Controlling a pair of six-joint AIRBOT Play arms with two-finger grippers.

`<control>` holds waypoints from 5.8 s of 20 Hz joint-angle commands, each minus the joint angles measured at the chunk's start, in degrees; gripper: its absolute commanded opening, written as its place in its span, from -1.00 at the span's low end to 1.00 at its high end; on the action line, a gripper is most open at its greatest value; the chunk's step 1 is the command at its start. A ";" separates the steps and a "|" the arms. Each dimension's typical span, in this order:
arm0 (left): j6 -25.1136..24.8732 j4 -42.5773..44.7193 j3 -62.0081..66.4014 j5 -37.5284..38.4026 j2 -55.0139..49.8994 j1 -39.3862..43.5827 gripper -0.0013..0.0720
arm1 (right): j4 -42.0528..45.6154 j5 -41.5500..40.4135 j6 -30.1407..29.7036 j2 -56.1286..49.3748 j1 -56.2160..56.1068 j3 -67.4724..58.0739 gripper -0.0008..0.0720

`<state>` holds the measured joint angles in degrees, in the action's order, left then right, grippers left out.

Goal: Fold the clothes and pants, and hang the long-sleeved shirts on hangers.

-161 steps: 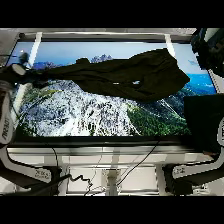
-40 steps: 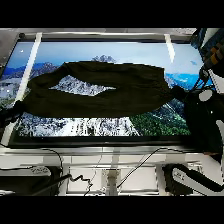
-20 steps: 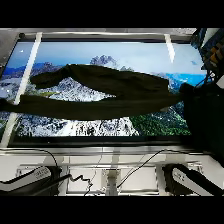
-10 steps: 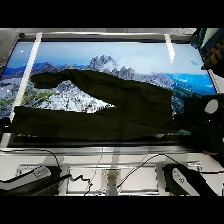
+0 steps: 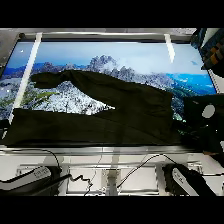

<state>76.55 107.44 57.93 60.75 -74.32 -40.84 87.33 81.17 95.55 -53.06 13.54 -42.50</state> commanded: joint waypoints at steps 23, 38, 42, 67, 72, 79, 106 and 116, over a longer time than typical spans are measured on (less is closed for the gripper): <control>27.87 -18.21 17.86 2.56 -22.93 6.97 0.91 | -0.13 -13.31 -0.24 0.02 -0.02 -11.13 0.91; 20.46 -18.71 23.65 4.50 -23.06 7.72 -0.92 | 6.54 -11.65 0.63 0.02 5.03 -11.13 0.28; 14.82 -19.67 29.57 3.89 -21.73 8.79 -0.92 | 1.62 -0.24 -6.95 0.17 16.81 -9.68 0.27; 19.43 -19.71 31.76 -11.78 -17.00 15.76 -0.93 | -46.36 -31.39 -13.86 1.70 24.85 16.13 -0.90; 22.53 -19.67 37.27 -21.38 -17.07 20.26 -0.94 | -48.43 -49.27 -13.70 -1.51 12.83 5.88 -0.90; 21.11 -16.35 45.42 -6.82 -11.54 14.73 -0.93 | -38.23 -52.59 -13.60 -8.02 7.19 -10.29 -0.90; 9.86 5.70 6.47 20.41 -7.10 -1.42 -0.93 | -6.95 -0.94 -9.68 -9.44 7.15 1.14 -0.90; 21.42 5.68 15.82 -18.88 -7.15 13.29 -0.93 | -21.35 -27.36 -5.64 0.85 7.13 8.85 -0.90</control>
<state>92.12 112.86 70.19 57.23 -81.43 -32.32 71.66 67.81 87.81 -56.62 20.71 -36.62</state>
